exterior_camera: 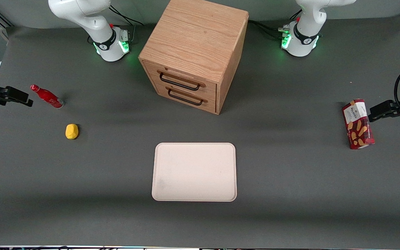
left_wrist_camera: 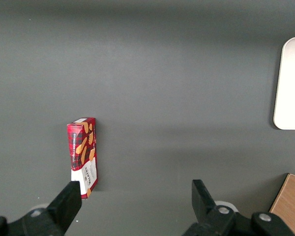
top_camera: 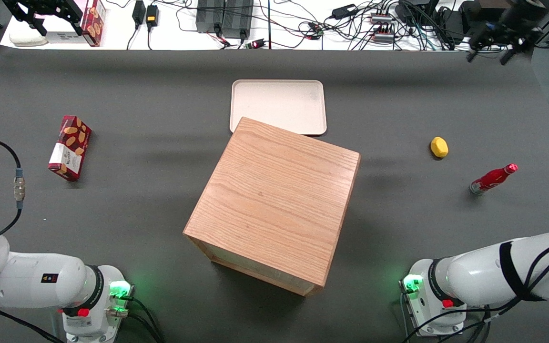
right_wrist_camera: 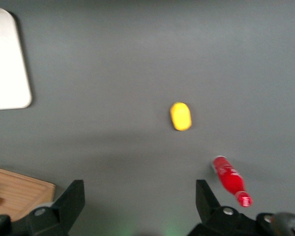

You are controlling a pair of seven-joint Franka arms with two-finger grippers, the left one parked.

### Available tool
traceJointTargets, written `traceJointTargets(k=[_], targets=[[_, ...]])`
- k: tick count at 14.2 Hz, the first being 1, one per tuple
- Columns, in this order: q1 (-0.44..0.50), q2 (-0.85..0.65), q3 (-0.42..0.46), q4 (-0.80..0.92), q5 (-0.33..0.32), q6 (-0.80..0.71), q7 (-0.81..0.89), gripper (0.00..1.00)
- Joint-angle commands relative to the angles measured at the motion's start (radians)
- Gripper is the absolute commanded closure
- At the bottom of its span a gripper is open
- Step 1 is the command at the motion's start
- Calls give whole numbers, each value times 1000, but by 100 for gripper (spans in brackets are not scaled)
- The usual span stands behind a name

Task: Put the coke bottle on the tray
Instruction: 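Move the right gripper down over the red Coca-Cola bottle, fingers open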

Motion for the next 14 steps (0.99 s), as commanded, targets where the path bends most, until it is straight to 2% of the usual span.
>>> traceJointTargets(k=[1, 3, 5, 10, 14], targets=[[1, -121, -106, -164, -59, 42, -148, 0], [1, -243, -125, -332, -166, 130, -151, 0], [-2, -324, -169, -476, -213, 219, -154, 0], [-2, -385, -295, -702, -323, 427, -180, 0], [0, -410, -421, -863, -464, 636, -229, 0]])
